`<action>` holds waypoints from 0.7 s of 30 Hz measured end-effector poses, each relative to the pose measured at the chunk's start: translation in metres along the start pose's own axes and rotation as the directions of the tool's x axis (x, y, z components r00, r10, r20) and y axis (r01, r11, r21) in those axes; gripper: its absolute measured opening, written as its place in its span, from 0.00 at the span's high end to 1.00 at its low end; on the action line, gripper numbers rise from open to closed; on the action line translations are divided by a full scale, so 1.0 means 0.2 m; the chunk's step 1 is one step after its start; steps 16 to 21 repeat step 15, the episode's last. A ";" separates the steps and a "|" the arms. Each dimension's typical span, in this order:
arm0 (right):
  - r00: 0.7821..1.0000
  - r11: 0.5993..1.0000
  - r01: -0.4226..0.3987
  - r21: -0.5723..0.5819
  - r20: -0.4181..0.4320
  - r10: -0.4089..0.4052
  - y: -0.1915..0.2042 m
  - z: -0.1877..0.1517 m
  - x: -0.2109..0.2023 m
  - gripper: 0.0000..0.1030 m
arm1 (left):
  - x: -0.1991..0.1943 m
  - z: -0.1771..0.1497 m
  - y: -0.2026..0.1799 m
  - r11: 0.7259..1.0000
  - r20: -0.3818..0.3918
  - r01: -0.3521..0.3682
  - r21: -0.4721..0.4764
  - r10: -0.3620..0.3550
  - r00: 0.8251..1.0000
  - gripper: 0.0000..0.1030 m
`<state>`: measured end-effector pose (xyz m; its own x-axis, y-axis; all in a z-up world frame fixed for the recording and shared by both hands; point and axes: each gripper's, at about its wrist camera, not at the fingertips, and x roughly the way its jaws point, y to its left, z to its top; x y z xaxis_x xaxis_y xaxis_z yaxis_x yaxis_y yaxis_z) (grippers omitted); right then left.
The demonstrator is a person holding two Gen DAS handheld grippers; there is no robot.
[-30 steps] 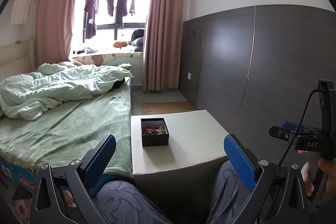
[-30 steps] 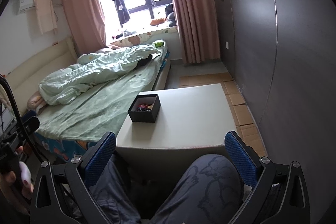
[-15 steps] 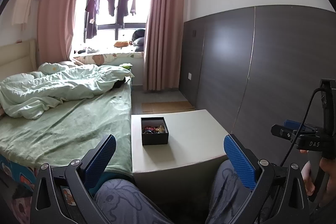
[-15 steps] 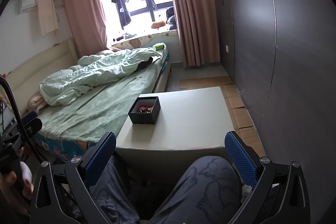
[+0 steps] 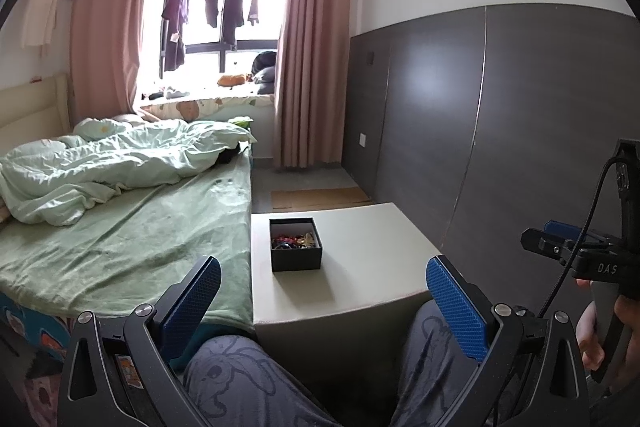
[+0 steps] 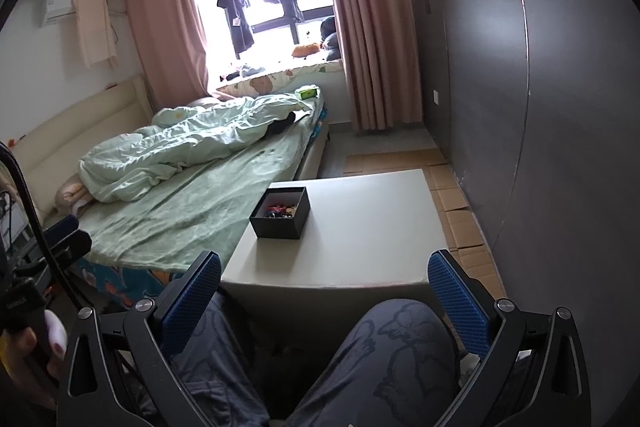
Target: Organize jewelry
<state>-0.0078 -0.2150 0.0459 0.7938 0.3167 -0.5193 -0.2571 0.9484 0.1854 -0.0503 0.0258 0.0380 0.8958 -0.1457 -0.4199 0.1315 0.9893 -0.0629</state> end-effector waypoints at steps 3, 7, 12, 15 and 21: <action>1.000 1.000 0.005 -0.004 -0.002 -0.005 0.01 0.00 0.00 0.00 | 0.00 0.00 0.00 1.000 -0.005 0.007 -0.002 -0.008 1.000 0.00; 1.000 1.000 0.006 -0.007 -0.007 -0.006 0.02 0.00 0.00 0.00 | -0.01 0.00 -0.01 1.000 0.009 -0.022 0.004 0.021 1.000 0.00; 1.000 1.000 0.012 -0.012 -0.006 -0.012 0.02 0.00 0.00 0.00 | -0.02 0.01 -0.01 1.000 0.021 -0.008 0.001 0.008 1.000 0.00; 1.000 1.000 0.012 -0.009 -0.011 -0.012 0.01 0.00 0.01 0.00 | -0.02 0.01 -0.01 1.000 0.017 -0.003 0.007 0.003 1.000 0.00; 1.000 1.000 0.012 -0.009 -0.011 -0.012 0.01 0.00 0.01 0.00 | -0.02 0.01 -0.01 1.000 0.017 -0.003 0.007 0.003 1.000 0.00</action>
